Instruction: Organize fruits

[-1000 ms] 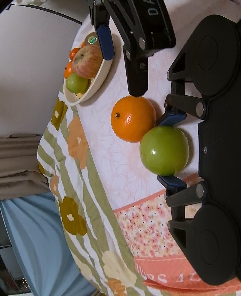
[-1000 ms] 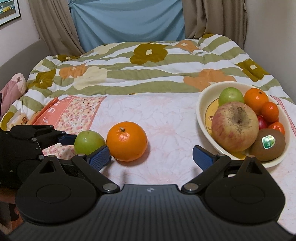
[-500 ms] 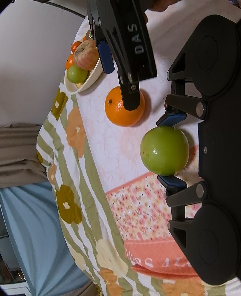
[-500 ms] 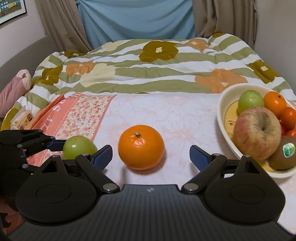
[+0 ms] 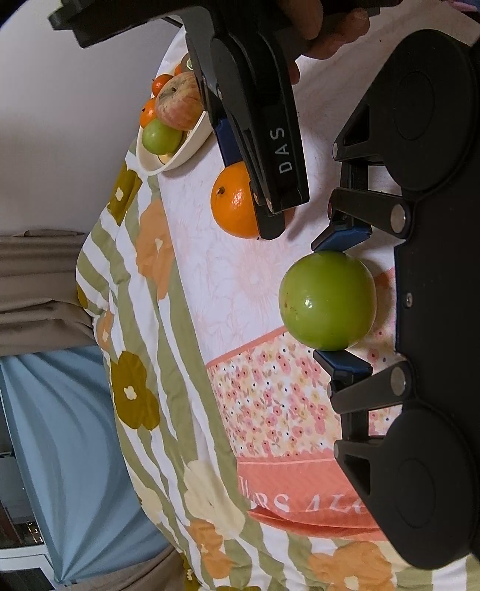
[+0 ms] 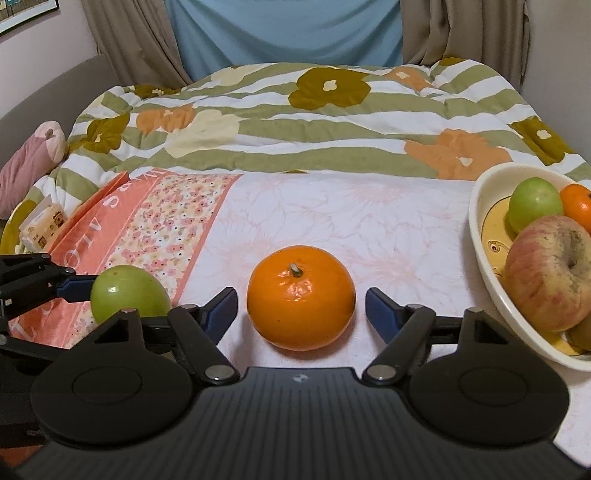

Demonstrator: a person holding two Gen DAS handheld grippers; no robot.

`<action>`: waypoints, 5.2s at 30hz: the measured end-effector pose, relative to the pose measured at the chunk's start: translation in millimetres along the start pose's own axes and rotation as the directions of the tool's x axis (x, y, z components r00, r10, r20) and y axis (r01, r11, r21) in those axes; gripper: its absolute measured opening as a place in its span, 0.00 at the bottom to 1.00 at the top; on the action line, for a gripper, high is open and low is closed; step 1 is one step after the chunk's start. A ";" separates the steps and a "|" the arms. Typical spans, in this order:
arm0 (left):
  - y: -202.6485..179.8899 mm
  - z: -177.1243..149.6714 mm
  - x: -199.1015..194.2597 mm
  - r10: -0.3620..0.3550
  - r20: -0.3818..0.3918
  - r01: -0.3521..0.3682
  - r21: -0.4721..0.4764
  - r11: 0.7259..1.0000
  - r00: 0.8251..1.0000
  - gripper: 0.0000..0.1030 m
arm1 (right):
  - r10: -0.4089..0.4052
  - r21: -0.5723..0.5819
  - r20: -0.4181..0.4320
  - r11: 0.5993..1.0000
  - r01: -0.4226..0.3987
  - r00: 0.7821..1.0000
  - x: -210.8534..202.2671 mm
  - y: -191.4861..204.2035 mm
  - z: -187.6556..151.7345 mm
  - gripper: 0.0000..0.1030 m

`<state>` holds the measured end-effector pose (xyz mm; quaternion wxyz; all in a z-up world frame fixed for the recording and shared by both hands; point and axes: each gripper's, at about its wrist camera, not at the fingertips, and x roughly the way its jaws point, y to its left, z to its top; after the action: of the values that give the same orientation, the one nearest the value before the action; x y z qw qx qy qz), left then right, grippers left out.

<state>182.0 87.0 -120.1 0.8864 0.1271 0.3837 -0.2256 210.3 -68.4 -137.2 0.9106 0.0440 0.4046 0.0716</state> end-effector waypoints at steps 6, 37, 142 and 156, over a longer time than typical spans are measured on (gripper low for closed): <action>2.2 -1.2 -4.0 0.012 0.003 -0.012 -0.017 1.000 1.000 0.58 | 0.003 -0.016 0.000 1.000 -0.003 1.000 2.9 0.8 -0.1 0.75; -79.2 95.3 -34.4 0.006 0.122 0.001 -0.060 0.998 0.993 0.58 | -0.052 -0.006 0.148 0.999 0.054 0.988 -132.9 -110.4 35.0 0.74; -155.8 55.5 -181.3 0.287 0.162 -0.228 -0.309 0.923 0.944 1.00 | -0.172 -0.001 0.198 0.984 0.176 0.965 -307.3 -124.9 -23.8 1.00; -158.7 46.1 -187.9 0.289 0.156 -0.236 -0.292 0.927 0.945 1.00 | -0.184 0.018 0.193 0.983 0.184 0.964 -311.6 -120.8 -30.5 1.00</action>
<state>18.3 -12.0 41.4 0.9510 0.0332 0.3010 -0.0618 -7.3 -238.5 53.4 0.9484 0.0131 0.3163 -0.0181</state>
